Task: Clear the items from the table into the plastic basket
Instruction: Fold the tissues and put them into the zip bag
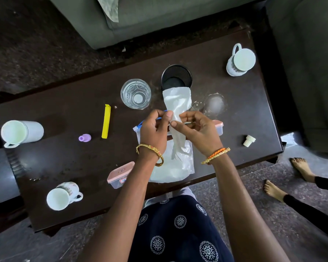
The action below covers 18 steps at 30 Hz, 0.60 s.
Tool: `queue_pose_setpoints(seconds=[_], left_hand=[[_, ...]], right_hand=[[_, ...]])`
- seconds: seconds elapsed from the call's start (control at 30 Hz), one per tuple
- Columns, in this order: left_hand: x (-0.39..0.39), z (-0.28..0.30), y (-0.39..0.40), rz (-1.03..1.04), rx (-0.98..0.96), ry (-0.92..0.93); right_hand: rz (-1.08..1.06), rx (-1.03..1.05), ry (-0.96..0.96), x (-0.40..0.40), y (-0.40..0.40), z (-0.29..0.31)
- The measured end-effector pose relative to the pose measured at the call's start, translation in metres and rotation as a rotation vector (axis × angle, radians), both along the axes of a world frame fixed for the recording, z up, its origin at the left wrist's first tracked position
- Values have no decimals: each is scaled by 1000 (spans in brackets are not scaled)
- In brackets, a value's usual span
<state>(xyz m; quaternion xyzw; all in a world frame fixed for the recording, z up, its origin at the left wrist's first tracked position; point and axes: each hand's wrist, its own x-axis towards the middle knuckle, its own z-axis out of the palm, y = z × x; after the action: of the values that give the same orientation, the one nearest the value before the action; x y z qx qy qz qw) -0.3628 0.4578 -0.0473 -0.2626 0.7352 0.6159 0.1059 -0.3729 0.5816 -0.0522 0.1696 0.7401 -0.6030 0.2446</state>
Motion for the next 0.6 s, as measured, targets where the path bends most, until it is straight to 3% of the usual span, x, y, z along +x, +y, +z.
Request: queue_pose_setpoints(seconds=[0.27,0.6], left_hand=[[-5,2,-2,1,27,32],[-15,7,-24,139,238,-168]], right_hand=[[-25,-111,36,-11,-3,2],[-351,-271,-246,-21,12,-2]])
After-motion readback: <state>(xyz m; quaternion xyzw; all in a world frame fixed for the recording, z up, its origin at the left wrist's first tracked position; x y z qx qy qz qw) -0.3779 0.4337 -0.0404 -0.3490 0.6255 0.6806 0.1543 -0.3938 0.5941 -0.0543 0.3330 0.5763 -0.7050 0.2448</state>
